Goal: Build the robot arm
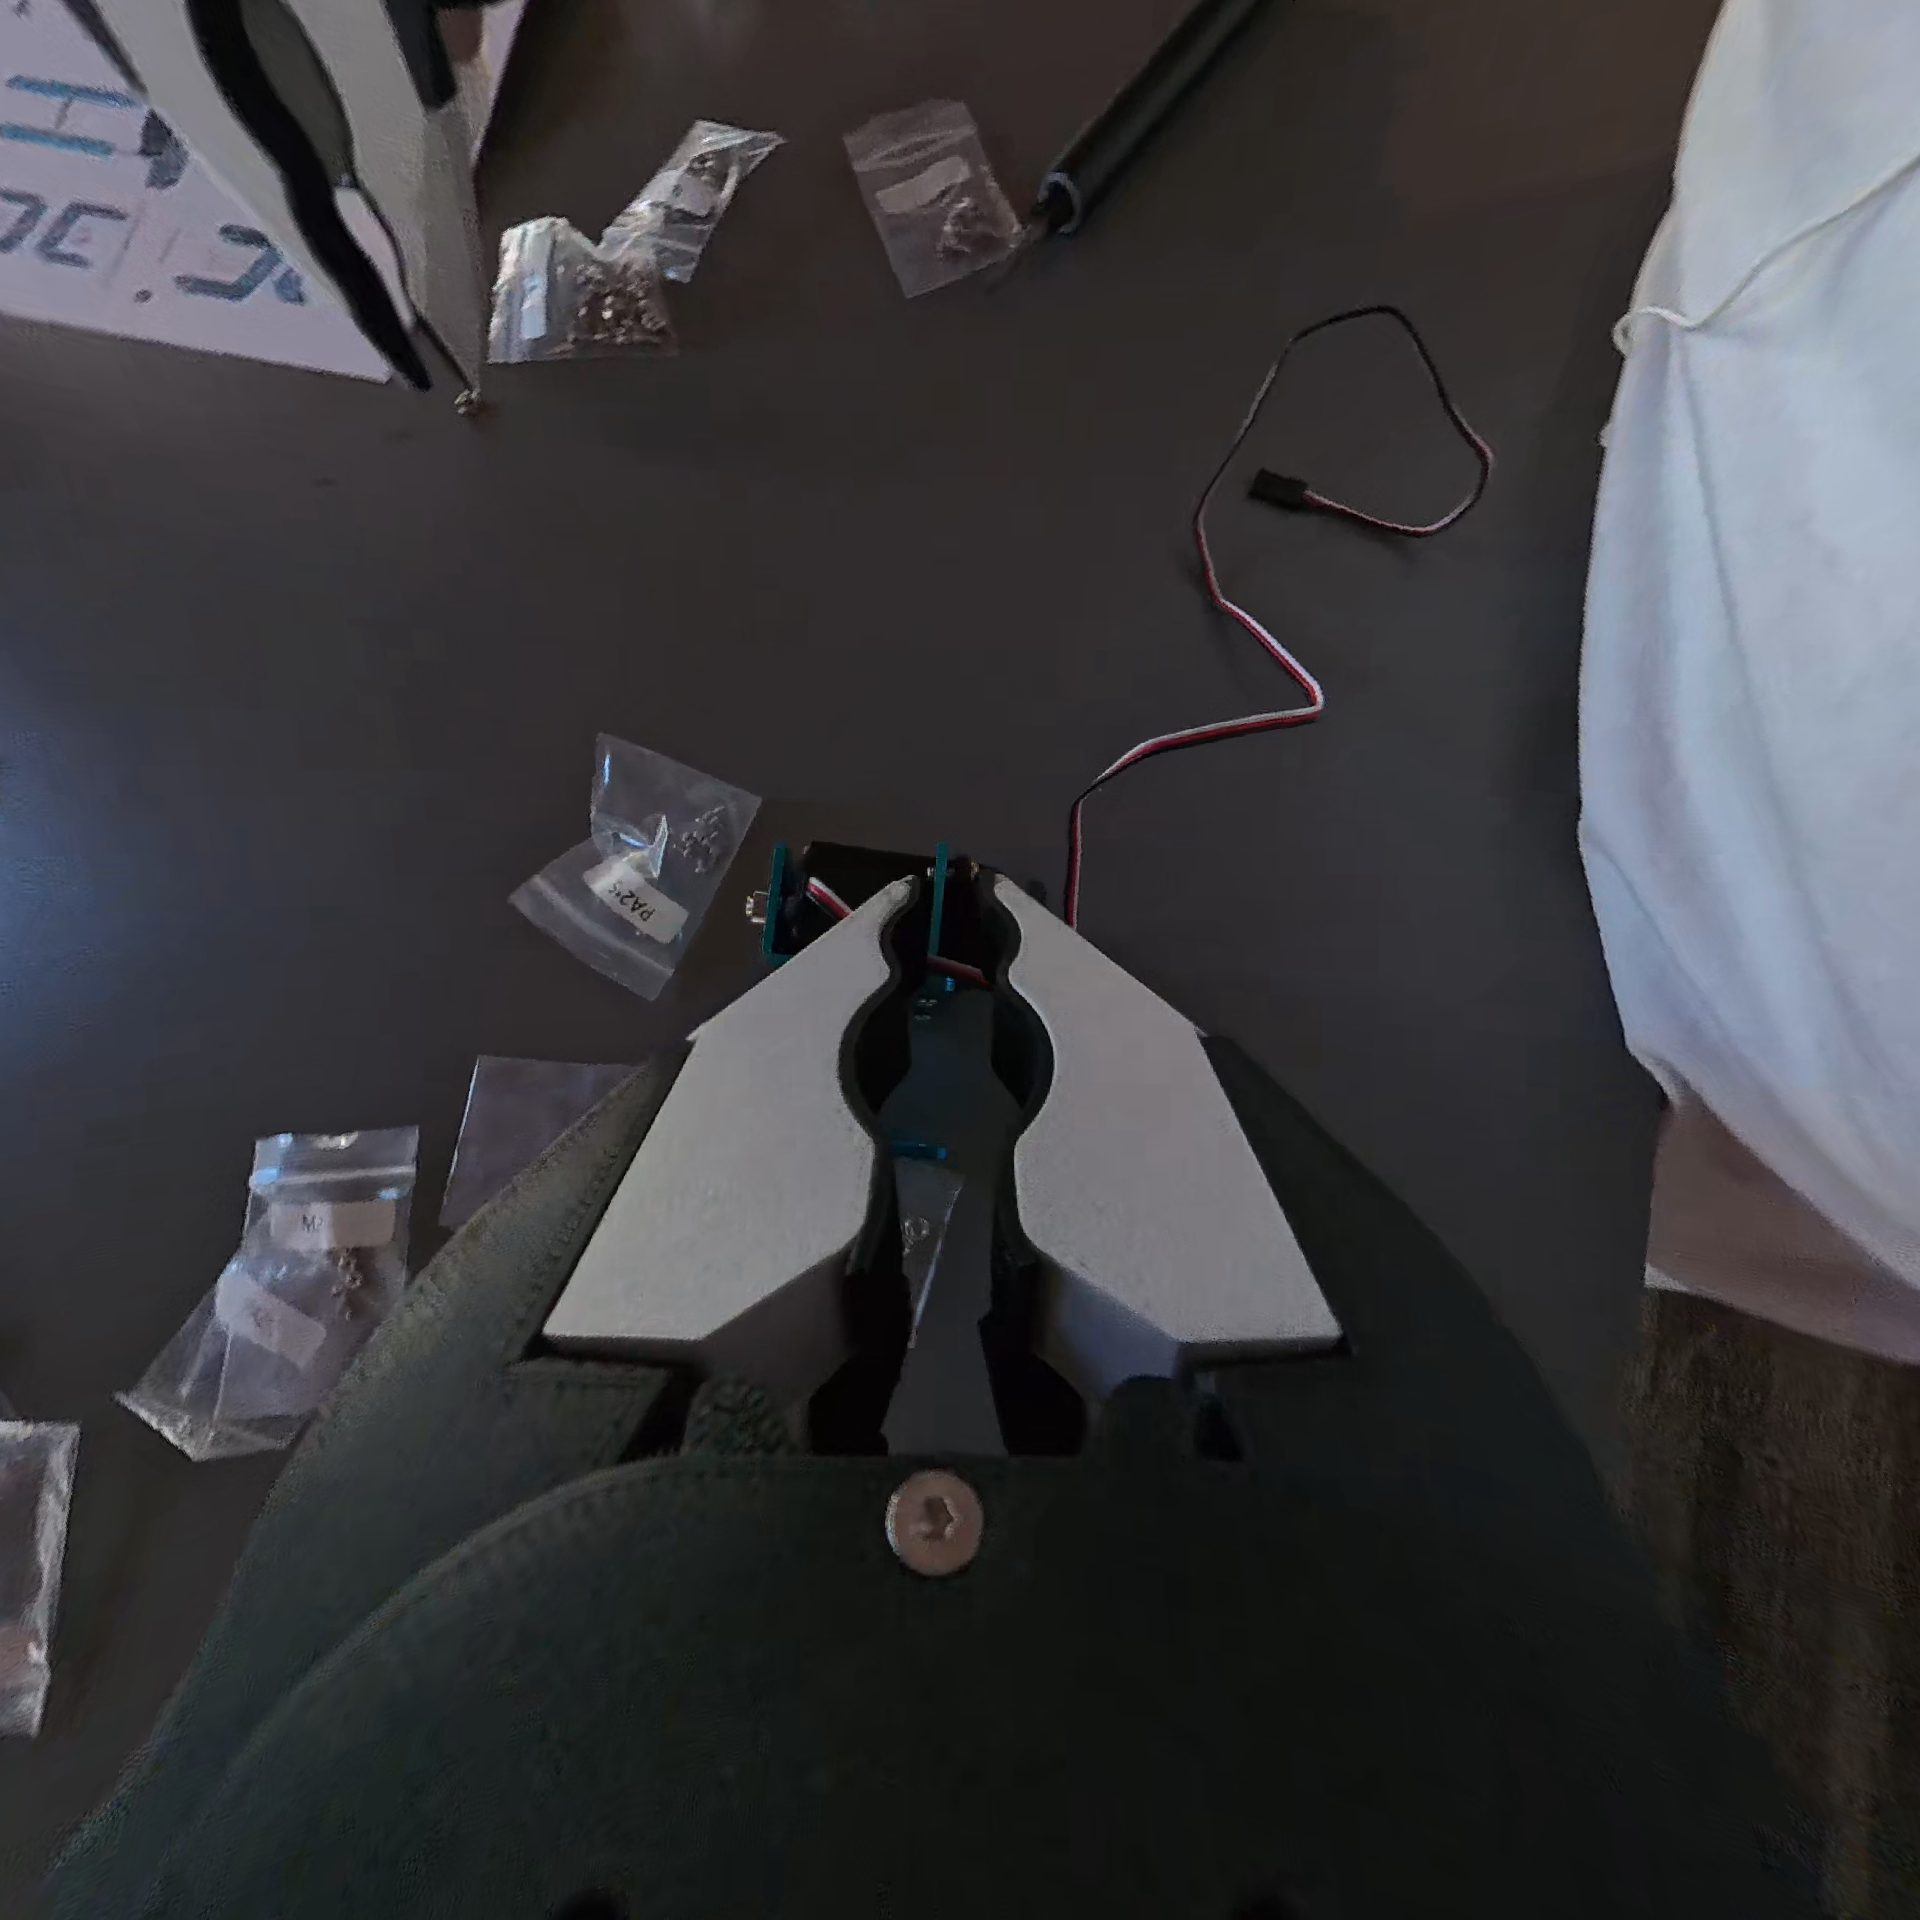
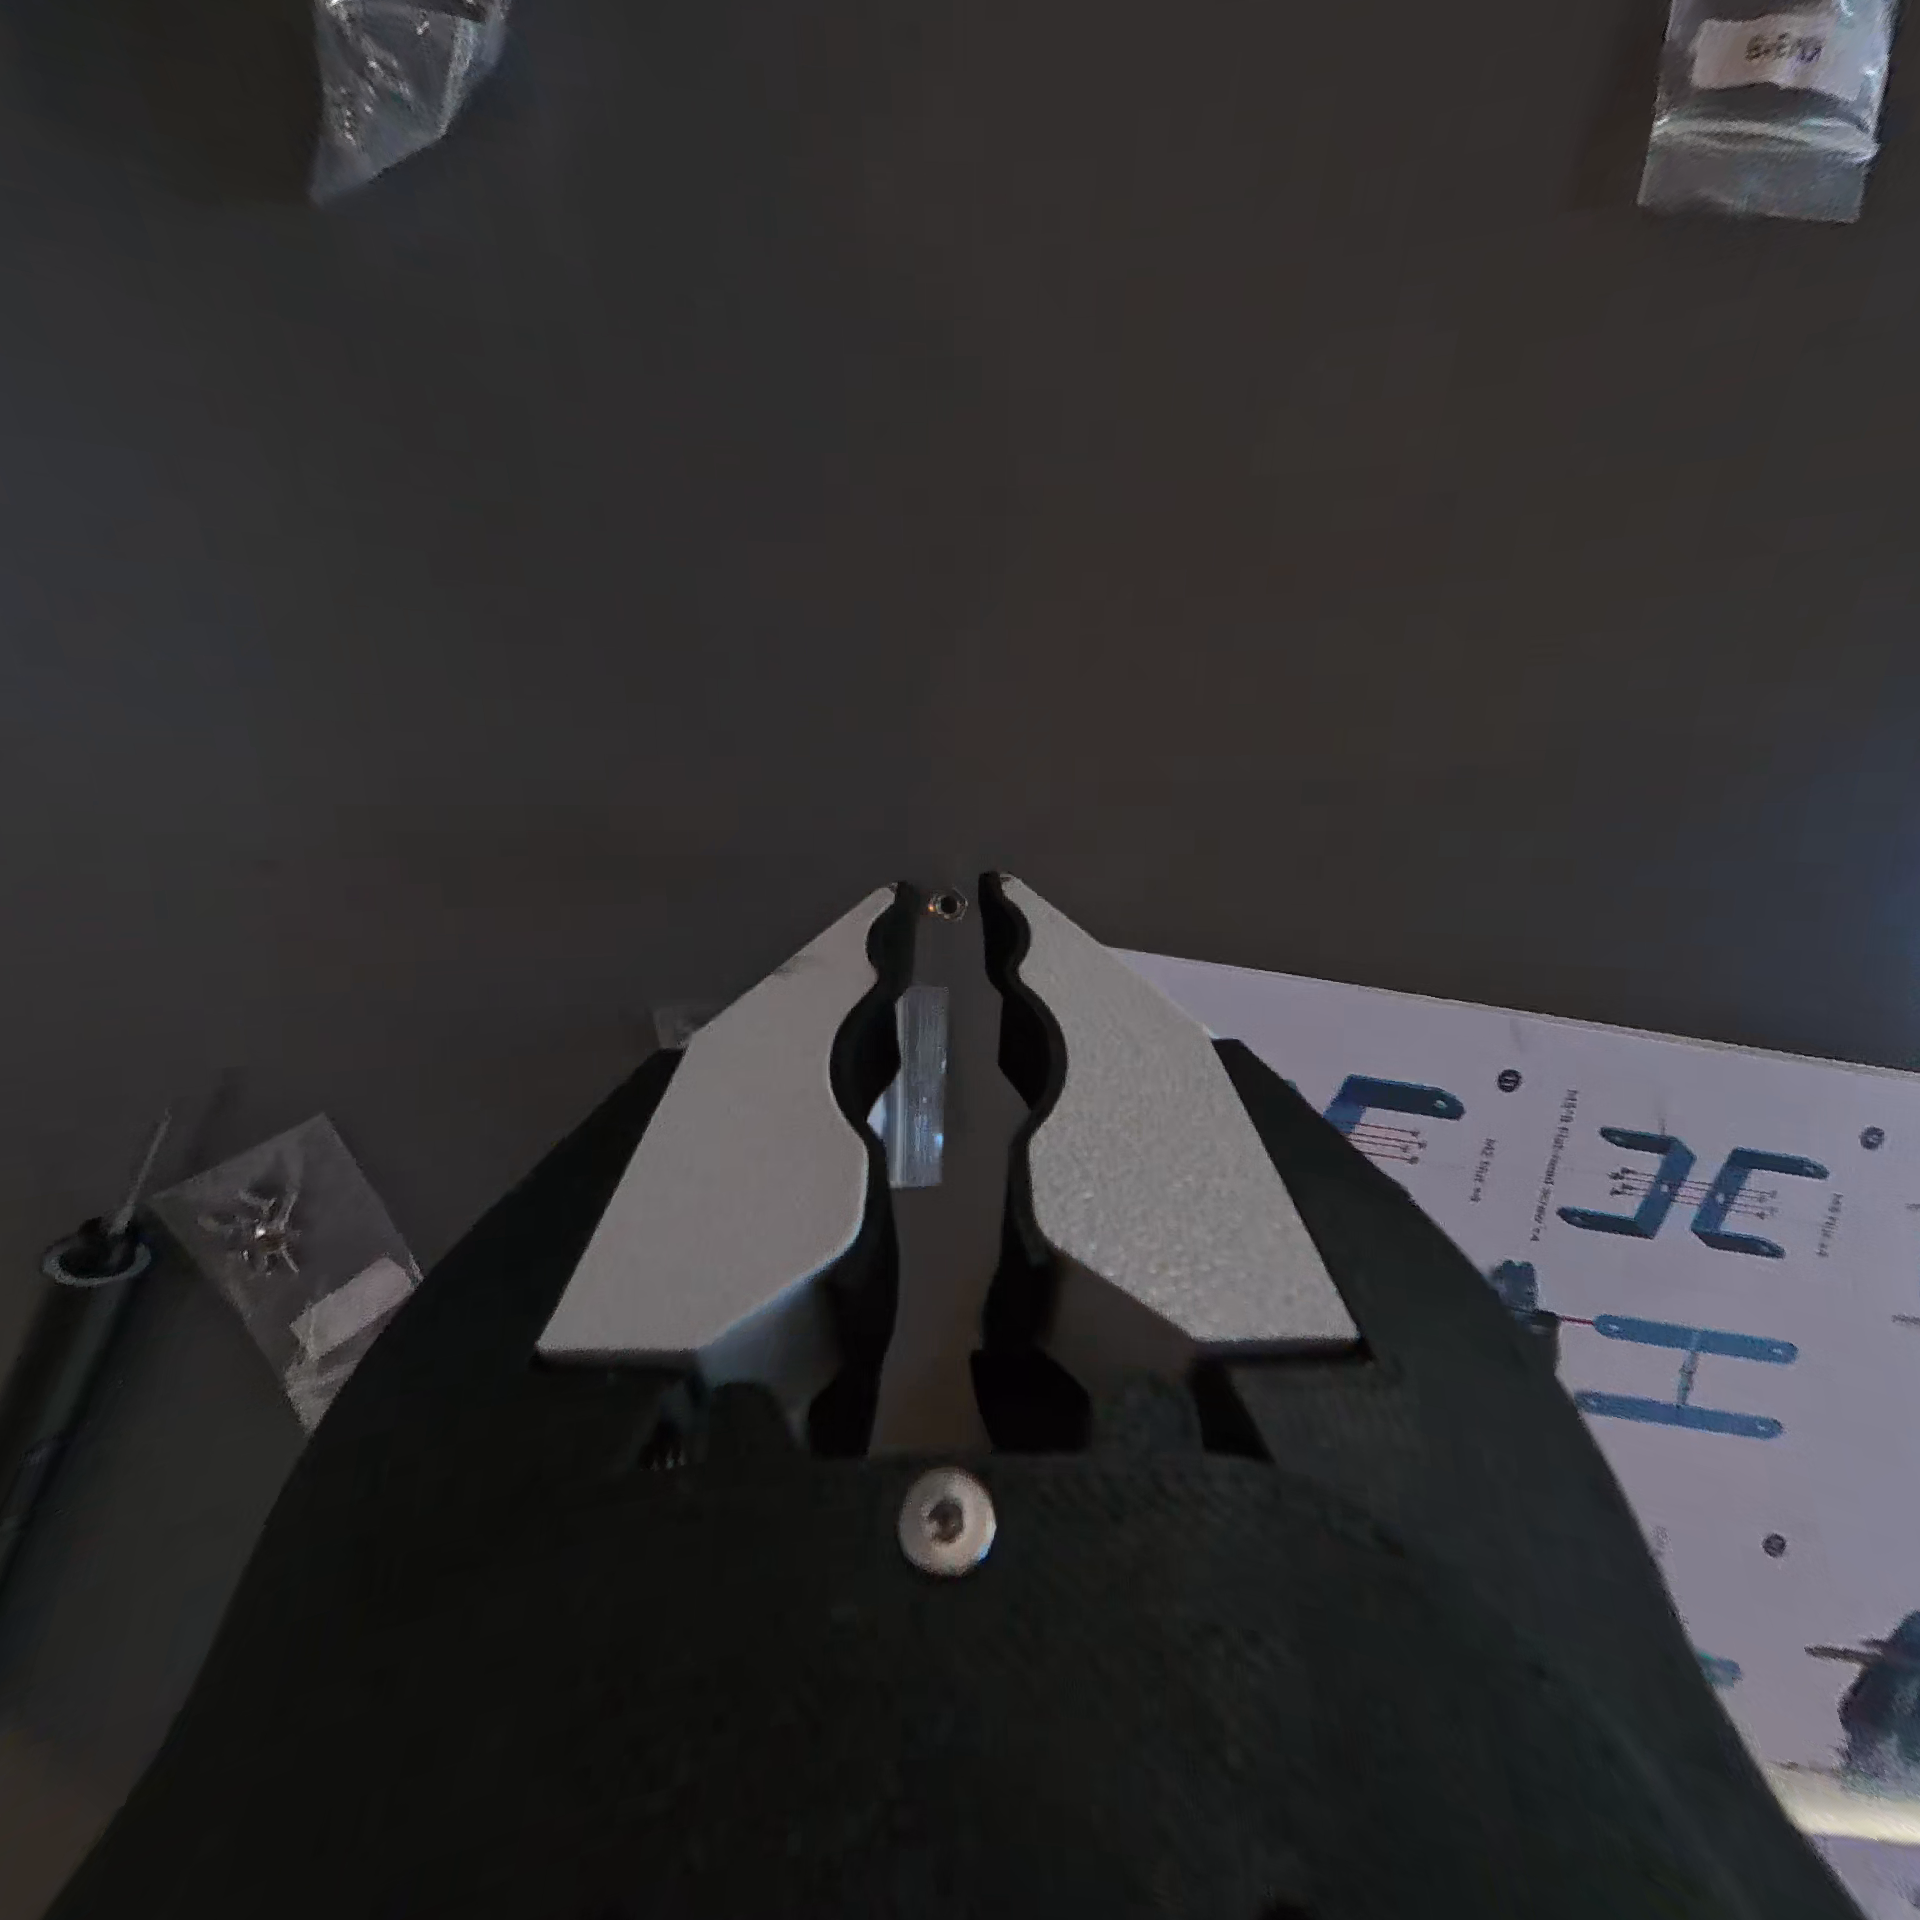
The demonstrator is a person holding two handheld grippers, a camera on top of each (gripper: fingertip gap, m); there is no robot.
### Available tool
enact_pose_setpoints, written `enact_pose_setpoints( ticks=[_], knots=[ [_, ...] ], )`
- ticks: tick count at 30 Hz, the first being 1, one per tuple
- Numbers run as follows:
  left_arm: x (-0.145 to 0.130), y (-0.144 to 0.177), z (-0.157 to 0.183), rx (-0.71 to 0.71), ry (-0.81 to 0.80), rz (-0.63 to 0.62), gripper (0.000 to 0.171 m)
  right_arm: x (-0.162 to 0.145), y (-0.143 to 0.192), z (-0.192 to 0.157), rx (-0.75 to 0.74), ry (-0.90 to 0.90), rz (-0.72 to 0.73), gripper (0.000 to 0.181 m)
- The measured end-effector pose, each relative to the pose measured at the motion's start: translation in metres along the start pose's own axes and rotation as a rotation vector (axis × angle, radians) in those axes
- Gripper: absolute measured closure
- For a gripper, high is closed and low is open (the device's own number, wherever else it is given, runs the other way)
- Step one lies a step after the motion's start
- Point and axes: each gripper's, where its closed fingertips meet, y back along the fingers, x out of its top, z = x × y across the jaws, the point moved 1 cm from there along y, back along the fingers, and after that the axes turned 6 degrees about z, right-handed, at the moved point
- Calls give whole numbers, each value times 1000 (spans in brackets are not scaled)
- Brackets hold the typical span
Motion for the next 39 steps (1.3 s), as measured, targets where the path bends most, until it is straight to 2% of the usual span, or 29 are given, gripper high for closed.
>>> enact_pose_setpoints(
  ticks=[7, 14, 17, 22, 25, 32, 36, 39],
  knots=[
    [5, -6, -2, -151, -11, 54, 163, -8, -6, 1, -1, -70, 26, 169],
    [8, -8, -4, -216, -76, 87, 163, -3, -7, -6, 17, -54, 66, 174],
    [9, -8, -6, -206, -86, 101, 162, 24, -5, -30, 74, 17, 184, 174],
    [10, -6, -12, -157, -49, 108, 140, 93, 5, -87, 221, 186, 485, 174],
    [11, -5, -13, -131, -50, 121, 144, 117, 0, -102, 284, 222, 575, 174],
    [15, -4, -20, -74, -15, 149, 147, 141, -32, -90, 373, 181, 562, 174],
    [20, -1, -23, -30, 22, 190, 150, 145, -44, -89, 420, 185, 522, 174],
    [19, 4, -26, 69, 67, 161, 154, 144, -51, -96, 454, 201, 489, 174]
  ],
)
